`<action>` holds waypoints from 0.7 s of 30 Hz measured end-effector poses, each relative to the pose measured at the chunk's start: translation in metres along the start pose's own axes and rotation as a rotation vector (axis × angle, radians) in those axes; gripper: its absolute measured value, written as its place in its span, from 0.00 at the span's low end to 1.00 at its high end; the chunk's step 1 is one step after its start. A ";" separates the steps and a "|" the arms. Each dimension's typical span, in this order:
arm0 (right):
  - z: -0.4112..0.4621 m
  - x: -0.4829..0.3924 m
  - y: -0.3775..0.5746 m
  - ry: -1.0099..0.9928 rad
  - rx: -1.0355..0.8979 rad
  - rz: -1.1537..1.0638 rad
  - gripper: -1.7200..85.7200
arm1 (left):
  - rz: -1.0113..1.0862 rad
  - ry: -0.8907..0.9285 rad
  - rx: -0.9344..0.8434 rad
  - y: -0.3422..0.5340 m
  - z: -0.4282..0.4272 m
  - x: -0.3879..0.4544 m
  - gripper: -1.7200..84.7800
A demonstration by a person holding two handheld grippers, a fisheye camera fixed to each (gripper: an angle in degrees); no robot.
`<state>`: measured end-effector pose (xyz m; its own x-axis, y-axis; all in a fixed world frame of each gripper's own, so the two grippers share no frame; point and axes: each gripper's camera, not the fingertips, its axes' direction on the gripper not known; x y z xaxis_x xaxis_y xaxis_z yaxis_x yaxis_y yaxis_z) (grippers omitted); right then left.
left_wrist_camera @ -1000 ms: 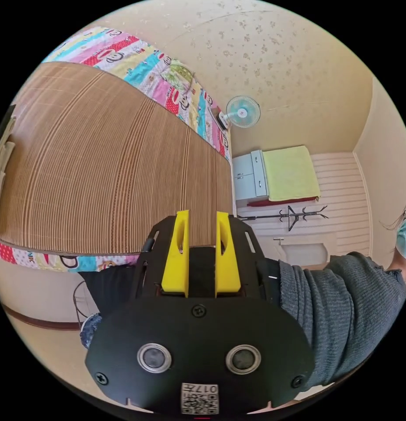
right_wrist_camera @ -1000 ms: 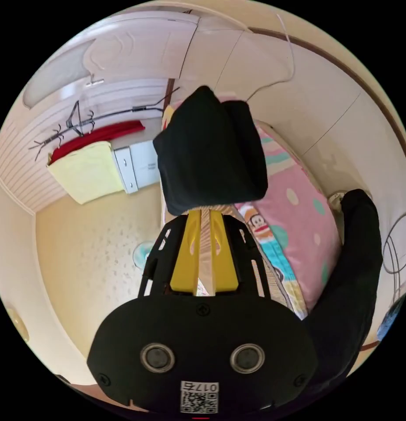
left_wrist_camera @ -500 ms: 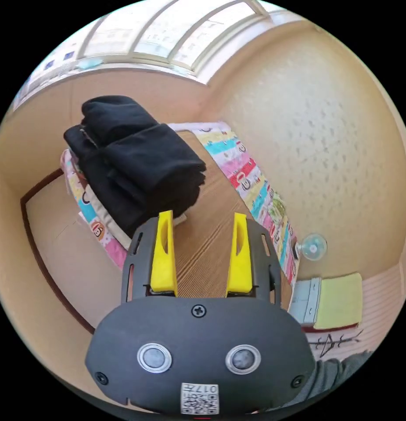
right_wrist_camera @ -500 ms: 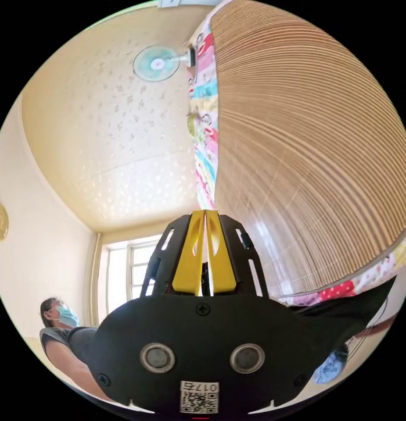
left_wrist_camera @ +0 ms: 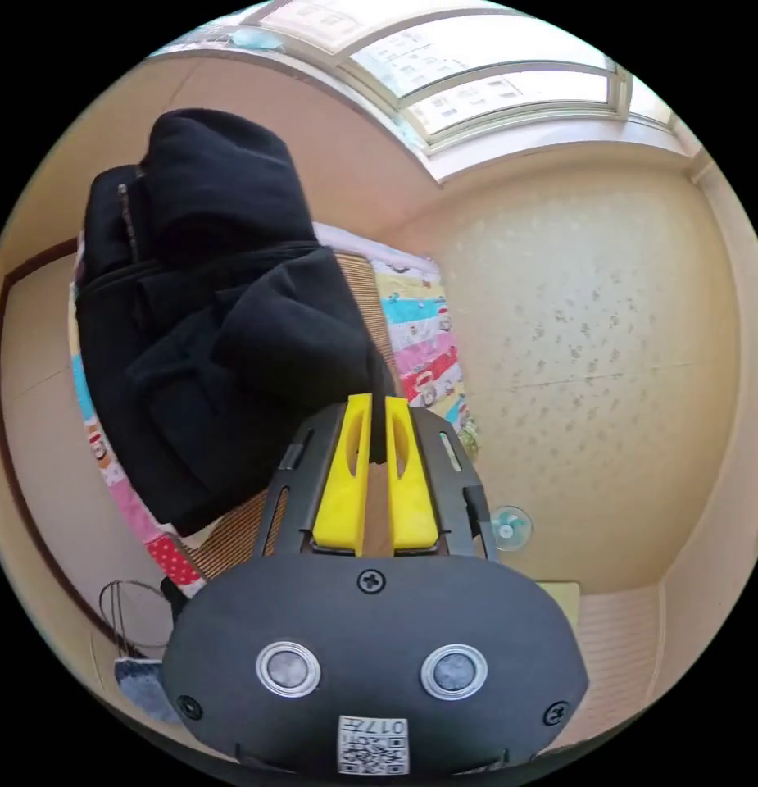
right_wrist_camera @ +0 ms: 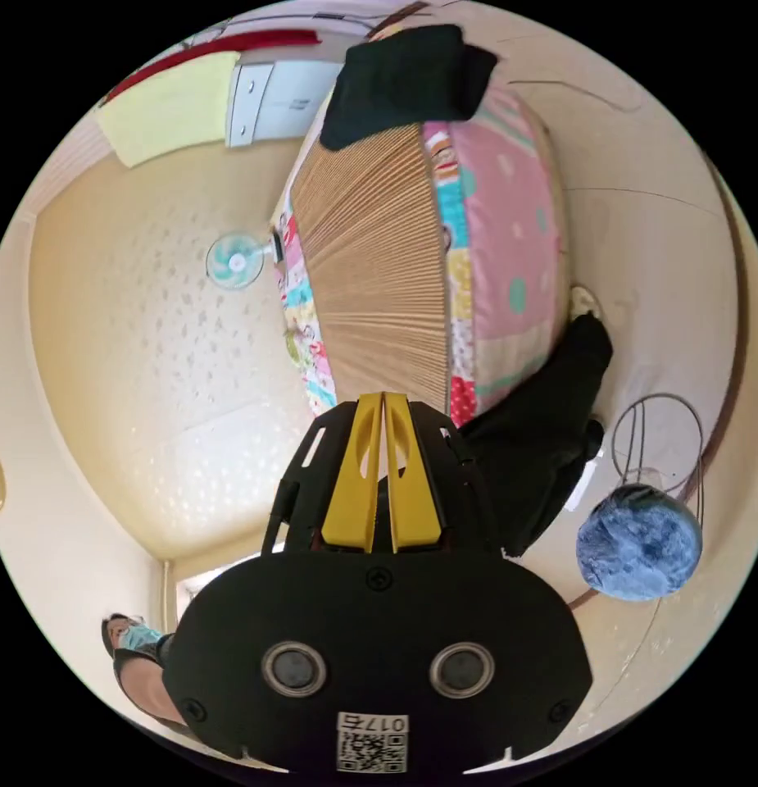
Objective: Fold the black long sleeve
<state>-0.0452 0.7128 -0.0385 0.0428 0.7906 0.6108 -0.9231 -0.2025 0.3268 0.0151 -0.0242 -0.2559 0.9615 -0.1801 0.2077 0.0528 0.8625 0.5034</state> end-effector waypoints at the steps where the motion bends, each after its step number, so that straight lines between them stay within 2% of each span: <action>1: -0.026 0.014 0.012 -0.018 0.096 0.052 0.03 | 0.056 0.069 -0.025 0.005 0.003 0.013 0.03; 2: -0.036 0.019 0.019 -0.032 0.145 0.075 0.03 | 0.186 0.170 -0.085 0.017 0.011 0.042 0.02; 4: -0.068 0.036 0.042 -0.125 0.379 0.156 0.03 | 0.458 0.400 -0.212 0.046 0.025 0.091 0.01; 5: -0.072 0.039 0.047 -0.161 0.445 0.172 0.03 | 0.594 0.673 -0.321 0.073 0.036 0.124 0.01; 6: -0.074 0.043 0.056 -0.246 0.570 0.198 0.03 | 0.662 0.810 -0.433 0.107 0.051 0.153 0.01; 7: -0.068 0.046 0.060 -0.333 0.656 0.220 0.03 | 0.691 0.822 -0.494 0.126 0.059 0.167 0.01; 9: -0.047 0.046 0.053 -0.438 0.681 0.246 0.03 | 0.837 0.687 -0.790 0.217 0.103 0.209 0.01; 12: 0.000 0.027 0.019 -0.526 0.517 0.230 0.03 | 0.856 0.540 -1.060 0.315 0.145 0.217 0.01; 16: 0.032 -0.024 -0.035 -0.563 0.294 0.078 0.05 | 0.645 0.735 -1.235 0.387 0.161 0.200 0.01; 19: 0.028 -0.053 -0.070 -0.468 0.203 -0.030 0.07 | 0.605 0.647 -1.271 0.424 0.163 0.184 0.01; 21: 0.022 -0.057 -0.091 -0.380 0.166 -0.034 0.10 | 0.612 0.526 -1.264 0.440 0.167 0.170 0.01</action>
<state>0.0452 0.6736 -0.0870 0.2392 0.5349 0.8103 -0.8459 -0.2949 0.4444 0.1570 0.2455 0.1406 0.8905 0.2988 -0.3431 -0.4546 0.6174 -0.6420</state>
